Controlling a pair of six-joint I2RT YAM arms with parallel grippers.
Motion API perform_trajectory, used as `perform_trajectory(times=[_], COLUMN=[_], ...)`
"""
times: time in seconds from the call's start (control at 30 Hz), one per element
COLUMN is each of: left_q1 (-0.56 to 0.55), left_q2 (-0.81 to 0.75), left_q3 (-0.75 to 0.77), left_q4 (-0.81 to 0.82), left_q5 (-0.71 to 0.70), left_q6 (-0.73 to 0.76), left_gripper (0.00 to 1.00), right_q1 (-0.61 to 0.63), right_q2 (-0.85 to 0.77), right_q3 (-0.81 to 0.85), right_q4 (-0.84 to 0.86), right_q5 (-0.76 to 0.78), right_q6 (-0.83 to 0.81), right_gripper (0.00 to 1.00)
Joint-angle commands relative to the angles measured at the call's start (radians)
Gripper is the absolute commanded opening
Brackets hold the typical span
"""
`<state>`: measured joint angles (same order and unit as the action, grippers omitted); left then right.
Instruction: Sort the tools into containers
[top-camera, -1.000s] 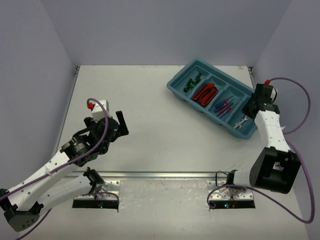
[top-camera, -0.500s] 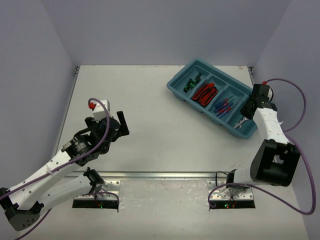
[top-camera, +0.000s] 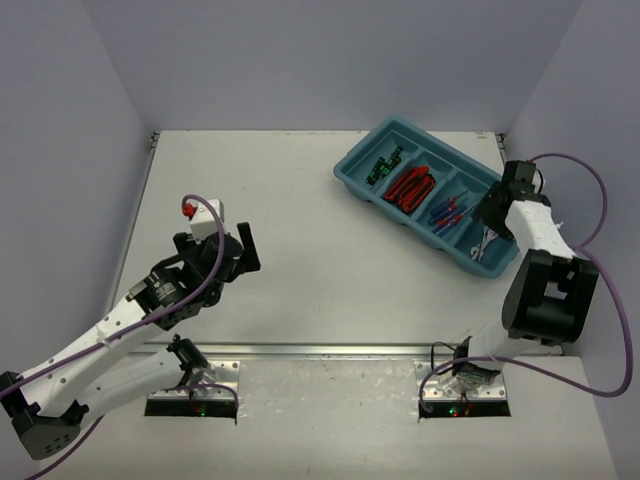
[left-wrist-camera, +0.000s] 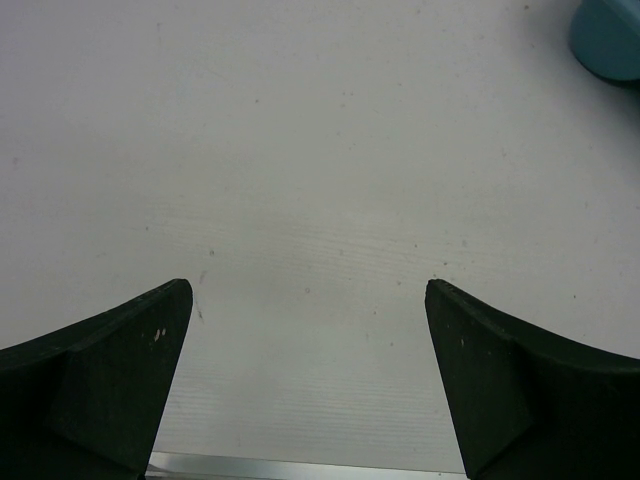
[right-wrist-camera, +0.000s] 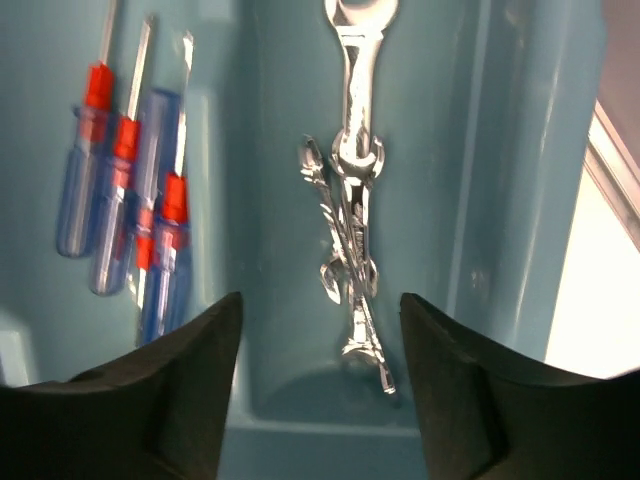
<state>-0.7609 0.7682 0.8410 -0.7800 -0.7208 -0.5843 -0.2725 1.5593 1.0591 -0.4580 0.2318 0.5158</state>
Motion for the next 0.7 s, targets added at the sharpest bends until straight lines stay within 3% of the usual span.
perform_trajectory(times=[0.0,0.13,0.2,0.3,0.4,0.67], left_q1=[-0.001,0.053,0.117,0.197,0.242,0.242], left_q2=[0.01,0.001,-0.026,-0.07,-0.149,-0.244], left_q3=[0.01,0.03,0.036,0.028,0.002,-0.029], left_q4=[0.027,-0.019,-0.026,0.002,0.056,0.072], left_q5=[-0.021,-0.079,-0.085,-0.06,-0.04,-0.018], left_q6=[-0.004,-0.057,-0.067,-0.054,-0.002,0.004], left_gripper=[1.0,1.0,1.0,1.0,1.0,1.0], right_q1=[0.006,0.132,0.281,0.361,0.378,0.386], right_q2=[-0.067,-0.279,-0.41,-0.536,-0.738,-0.991], right_q3=[0.031,-0.011,-0.037,-0.053,-0.098,-0.134], right_q4=[-0.005,0.014,-0.009,-0.063,-0.13,-0.256], right_q5=[-0.024,-0.082,-0.071,-0.091,-0.21,-0.169], right_q6=[0.03,-0.026,-0.1,-0.119,-0.146,-0.191], right_gripper=[0.67,0.99,0.99,0.99,0.99,0.99])
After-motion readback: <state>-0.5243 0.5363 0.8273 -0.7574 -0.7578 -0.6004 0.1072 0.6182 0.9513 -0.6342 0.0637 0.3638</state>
